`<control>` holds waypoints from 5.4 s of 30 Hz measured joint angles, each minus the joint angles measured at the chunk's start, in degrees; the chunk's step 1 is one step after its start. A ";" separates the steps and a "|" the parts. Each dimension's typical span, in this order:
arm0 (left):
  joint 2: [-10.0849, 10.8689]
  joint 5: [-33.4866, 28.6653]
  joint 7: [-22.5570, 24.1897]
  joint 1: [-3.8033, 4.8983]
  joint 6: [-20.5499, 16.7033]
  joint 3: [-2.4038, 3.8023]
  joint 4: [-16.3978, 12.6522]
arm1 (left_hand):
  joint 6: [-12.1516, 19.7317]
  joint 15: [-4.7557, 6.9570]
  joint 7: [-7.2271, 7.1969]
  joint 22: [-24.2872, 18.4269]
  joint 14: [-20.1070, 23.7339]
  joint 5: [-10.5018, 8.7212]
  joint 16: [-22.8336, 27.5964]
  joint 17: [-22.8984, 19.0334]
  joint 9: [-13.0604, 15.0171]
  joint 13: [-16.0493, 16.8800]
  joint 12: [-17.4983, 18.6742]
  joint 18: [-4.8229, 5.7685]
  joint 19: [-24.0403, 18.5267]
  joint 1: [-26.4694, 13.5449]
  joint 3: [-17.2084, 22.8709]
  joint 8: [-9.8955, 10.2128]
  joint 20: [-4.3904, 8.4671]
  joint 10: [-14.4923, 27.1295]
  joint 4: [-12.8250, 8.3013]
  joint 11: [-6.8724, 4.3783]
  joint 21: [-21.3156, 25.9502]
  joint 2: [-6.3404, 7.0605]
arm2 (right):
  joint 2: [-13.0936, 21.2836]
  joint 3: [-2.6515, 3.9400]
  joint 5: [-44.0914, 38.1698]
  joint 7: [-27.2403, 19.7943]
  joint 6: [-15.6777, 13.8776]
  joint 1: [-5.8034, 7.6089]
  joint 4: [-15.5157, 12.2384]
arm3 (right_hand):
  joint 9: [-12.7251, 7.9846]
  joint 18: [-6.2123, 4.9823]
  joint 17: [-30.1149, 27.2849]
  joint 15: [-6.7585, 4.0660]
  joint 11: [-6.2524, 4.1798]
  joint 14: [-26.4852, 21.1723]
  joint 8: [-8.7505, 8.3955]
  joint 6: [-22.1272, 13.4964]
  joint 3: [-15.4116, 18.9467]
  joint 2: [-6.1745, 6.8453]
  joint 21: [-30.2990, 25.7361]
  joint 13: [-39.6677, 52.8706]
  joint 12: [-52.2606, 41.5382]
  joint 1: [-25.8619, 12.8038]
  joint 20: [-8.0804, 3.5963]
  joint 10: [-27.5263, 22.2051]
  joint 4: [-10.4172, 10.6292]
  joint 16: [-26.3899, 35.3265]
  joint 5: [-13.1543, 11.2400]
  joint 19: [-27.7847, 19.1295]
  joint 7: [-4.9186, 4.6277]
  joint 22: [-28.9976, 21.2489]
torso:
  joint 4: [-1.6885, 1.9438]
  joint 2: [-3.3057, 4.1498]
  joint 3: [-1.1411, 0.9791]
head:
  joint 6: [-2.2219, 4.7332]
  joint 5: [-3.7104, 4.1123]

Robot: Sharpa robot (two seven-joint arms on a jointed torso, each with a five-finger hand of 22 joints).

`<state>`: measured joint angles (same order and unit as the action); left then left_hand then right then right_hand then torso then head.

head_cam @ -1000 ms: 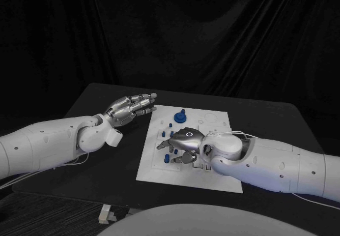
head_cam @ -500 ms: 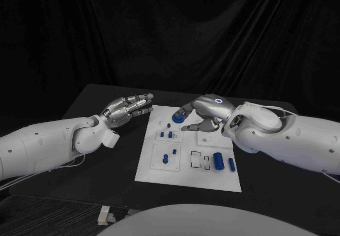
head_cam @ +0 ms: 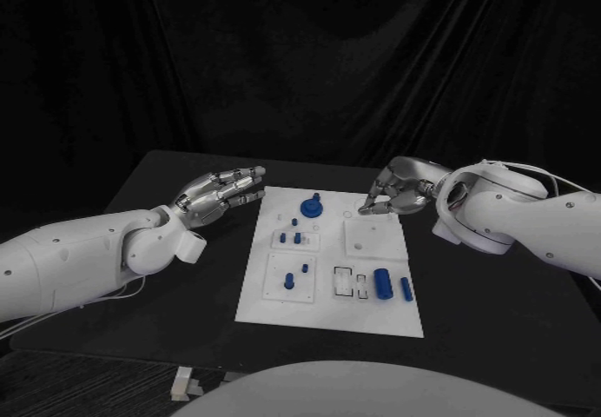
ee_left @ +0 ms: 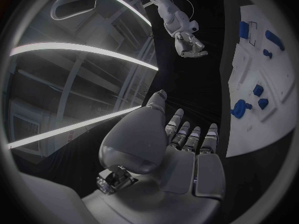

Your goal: Assemble the parts on the task board

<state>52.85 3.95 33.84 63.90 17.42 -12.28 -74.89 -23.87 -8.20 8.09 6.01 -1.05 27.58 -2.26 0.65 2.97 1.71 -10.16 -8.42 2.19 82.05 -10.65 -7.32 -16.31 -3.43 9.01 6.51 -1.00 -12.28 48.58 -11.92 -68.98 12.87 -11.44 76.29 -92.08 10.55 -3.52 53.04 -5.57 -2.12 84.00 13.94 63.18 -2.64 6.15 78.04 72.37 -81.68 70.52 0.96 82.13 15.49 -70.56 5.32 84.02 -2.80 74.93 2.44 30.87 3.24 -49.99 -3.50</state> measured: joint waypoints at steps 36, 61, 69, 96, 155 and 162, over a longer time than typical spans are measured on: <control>-0.44 0.00 -0.27 -0.19 0.03 0.00 0.18 | -0.20 -0.20 0.20 0.05 -0.20 0.00 -0.16 0.03 -0.02 0.00 -0.24 0.01 0.00 0.00 0.00 0.00 0.00 -0.18 0.00 0.18 0.00 0.00 | -2.46 0.00 -4.39 21.10 26.37 -5.34 0.84 | 8.69 0.88 21.90 -0.99 -0.78 0.03 0.19 4.45 0.42 -2.31 3.16 2.56 -8.13 -16.15 -1.06 1.77 -0.03 -18.56 5.73 -0.08 1.30 -0.01 | 0.06 0.03 0.01 | 0.00 0.47; -0.59 0.00 -0.83 -0.37 0.31 0.00 0.34 | -0.40 -0.20 0.41 -0.02 -0.20 0.00 -0.16 0.03 -0.02 0.05 -0.69 -0.48 -0.01 0.00 0.00 -0.22 0.00 -0.65 0.00 0.64 0.00 0.00 | -4.47 0.05 -4.64 21.39 24.31 -9.65 3.37 | 14.66 0.85 21.89 0.22 0.37 0.02 -1.74 -1.72 0.01 -2.19 0.91 2.55 -8.13 -12.79 -0.23 1.86 -2.22 -17.02 18.22 -0.08 -0.16 -0.02 | 0.07 0.04 0.01 | 0.00 0.41; -0.59 0.00 -1.09 -0.46 0.41 0.00 0.40 | -0.61 -0.20 0.62 -0.01 -0.20 0.00 -0.16 0.02 -0.02 0.04 -0.69 -0.46 -0.01 0.00 0.01 -0.22 0.01 -0.45 0.00 0.85 0.00 0.00 | -4.52 0.21 -4.61 21.31 23.87 -9.93 3.32 | 18.37 0.85 21.88 0.34 0.58 0.06 -0.88 -4.23 -2.37 -1.71 0.40 2.54 -8.12 -10.21 -0.02 1.65 -5.65 -16.63 28.58 0.12 -0.45 -0.02 | 0.06 0.04 0.01 | 0.00 0.37; -0.77 0.00 -1.60 -0.63 0.60 0.00 0.57 | -0.61 -0.20 0.61 -0.01 -0.20 0.00 -0.38 0.06 -0.03 0.08 -0.69 -0.44 -0.01 0.20 0.00 -0.22 0.01 -0.44 -0.01 0.85 0.00 -0.20 | -2.74 0.02 19.54 19.80 11.76 -4.86 -0.84 | 33.45 0.85 21.88 0.09 0.35 0.10 12.01 -9.79 -4.97 -3.26 -0.28 2.58 -8.12 -11.14 -0.02 1.88 -3.17 -15.73 40.43 0.13 0.39 -0.02 | 0.03 0.03 0.01 | 0.00 0.20; -0.96 0.00 -2.36 -0.71 1.90 0.00 0.69 | -0.61 -0.40 0.61 0.09 0.01 0.00 -0.38 0.04 -0.03 0.06 -0.68 -0.43 -0.01 -0.26 0.17 -0.22 0.01 -0.44 0.48 0.85 0.00 -0.67 | -8.40 0.02 27.20 20.86 15.34 -9.67 4.76 | 25.63 0.85 21.87 1.28 1.59 0.04 7.74 -15.19 -3.87 -5.12 -3.50 2.55 -8.12 -20.22 1.00 1.86 -3.51 -13.88 2.90 -0.09 -1.37 0.00 | 0.05 0.03 0.01 | 0.00 -0.09; -0.99 0.00 -2.48 -0.72 2.09 0.00 0.78 | -0.61 -0.40 0.61 0.08 0.01 0.00 -0.38 0.04 -0.03 0.05 -0.68 -0.43 -0.01 -0.26 0.17 -0.22 0.01 -0.44 0.48 0.85 0.00 -0.66 | -8.36 0.03 27.06 20.86 15.36 -9.71 4.76 | 25.16 0.85 21.87 1.28 1.59 0.04 7.74 -15.18 -2.49 -5.25 -3.62 2.54 -8.12 -20.94 1.00 1.86 -2.45 -13.77 1.04 -0.09 -1.37 0.00 | 0.03 0.03 0.01 | 0.00 -0.24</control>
<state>51.86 3.95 31.36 63.18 19.52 -12.28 -74.11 -24.48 -8.60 8.71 6.09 -1.04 27.57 -2.64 0.69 2.94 1.76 -10.84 -8.85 2.18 81.79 -10.49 -7.54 -16.30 -3.88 9.49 7.36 -1.00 -12.94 40.23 -11.89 -41.92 33.73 3.92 66.58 -87.32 35.70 -2.67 74.91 -4.28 -0.54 84.04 21.68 48.00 -5.13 0.90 74.42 74.91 -89.80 49.58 1.96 83.99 13.04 -84.33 6.36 83.93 -4.17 74.93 2.47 30.90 3.25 -49.99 -3.74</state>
